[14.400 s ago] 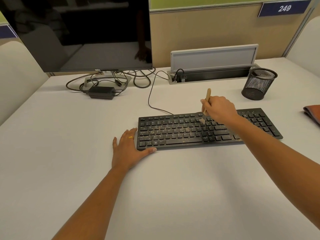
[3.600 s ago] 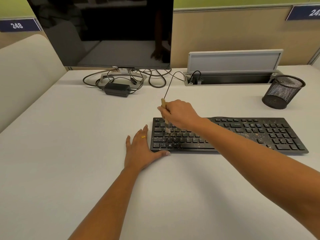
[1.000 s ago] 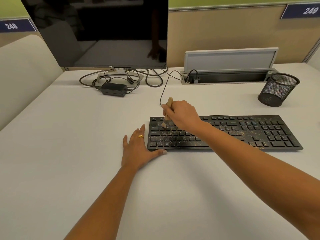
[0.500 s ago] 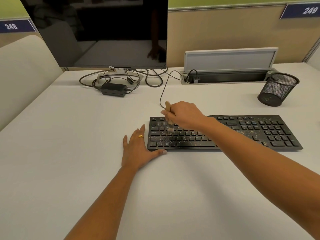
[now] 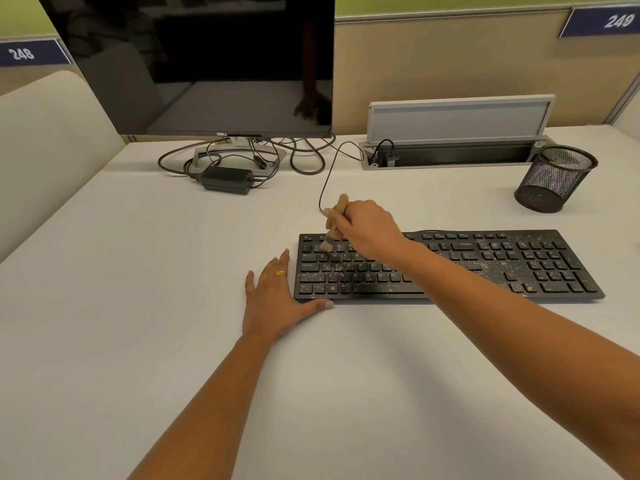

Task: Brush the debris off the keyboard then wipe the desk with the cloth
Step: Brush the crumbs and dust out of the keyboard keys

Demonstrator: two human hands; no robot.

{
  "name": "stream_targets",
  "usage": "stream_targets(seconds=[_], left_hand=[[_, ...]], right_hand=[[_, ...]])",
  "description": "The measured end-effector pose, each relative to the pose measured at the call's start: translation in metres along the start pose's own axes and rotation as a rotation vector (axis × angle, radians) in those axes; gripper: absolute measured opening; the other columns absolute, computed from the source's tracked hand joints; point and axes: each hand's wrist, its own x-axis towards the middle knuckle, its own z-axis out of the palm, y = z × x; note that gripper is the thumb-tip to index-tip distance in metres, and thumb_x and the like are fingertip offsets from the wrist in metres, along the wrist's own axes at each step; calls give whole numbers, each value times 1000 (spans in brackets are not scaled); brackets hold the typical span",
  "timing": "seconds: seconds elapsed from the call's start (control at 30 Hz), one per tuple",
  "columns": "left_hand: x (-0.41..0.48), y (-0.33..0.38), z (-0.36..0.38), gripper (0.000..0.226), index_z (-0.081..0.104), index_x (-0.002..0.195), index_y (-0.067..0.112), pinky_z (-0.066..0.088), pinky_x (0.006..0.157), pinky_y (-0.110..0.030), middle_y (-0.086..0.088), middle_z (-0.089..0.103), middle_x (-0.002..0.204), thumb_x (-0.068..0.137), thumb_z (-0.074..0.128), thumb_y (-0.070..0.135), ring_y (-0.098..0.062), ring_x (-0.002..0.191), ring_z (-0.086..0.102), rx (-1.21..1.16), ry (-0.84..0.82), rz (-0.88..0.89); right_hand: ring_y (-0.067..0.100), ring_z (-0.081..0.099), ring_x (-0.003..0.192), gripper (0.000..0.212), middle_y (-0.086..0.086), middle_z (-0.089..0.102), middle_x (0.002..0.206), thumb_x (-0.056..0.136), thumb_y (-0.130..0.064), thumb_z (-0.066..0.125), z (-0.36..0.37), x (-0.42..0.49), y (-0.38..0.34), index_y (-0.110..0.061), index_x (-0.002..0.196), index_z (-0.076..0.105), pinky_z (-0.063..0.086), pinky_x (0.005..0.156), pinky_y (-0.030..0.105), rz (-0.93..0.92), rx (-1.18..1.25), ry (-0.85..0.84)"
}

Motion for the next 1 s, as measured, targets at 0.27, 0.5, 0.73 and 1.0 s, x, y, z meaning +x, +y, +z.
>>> stream_targets(seconds=[0.27, 0.5, 0.73, 1.0], left_hand=[[0, 0, 0, 130, 12, 152, 20, -2, 119, -43, 3, 24, 157, 47, 49, 86, -10, 145, 16, 1, 1, -1], [0, 0, 0, 129, 11, 152, 21, -3, 119, -42, 3, 23, 157, 48, 49, 86, -10, 145, 15, -2, -4, -6], [0, 0, 0, 129, 10, 152, 20, -3, 119, -42, 3, 23, 157, 48, 48, 87, -10, 146, 14, 23, -5, -1], [0, 1, -1, 128, 10, 152, 20, -3, 119, -42, 3, 22, 157, 49, 48, 86, -11, 146, 14, 21, -7, -1]], right_hand=[[11, 54, 66, 46, -4, 63, 75, 99, -41, 34, -1, -2, 2, -13, 84, 67, 39, 68, 28, -44, -6, -80], [21, 57, 75, 51, 3, 61, 75, 101, -39, 30, -9, -2, 7, -7, 88, 67, 39, 67, 30, -85, -237, -46], [22, 60, 78, 52, 2, 69, 83, 100, -40, 29, 0, -5, 9, -6, 84, 66, 45, 71, 33, 1, -129, -5], [23, 64, 79, 51, 5, 71, 82, 100, -39, 31, 0, -4, 6, -8, 85, 68, 48, 74, 33, 36, -72, 68]])
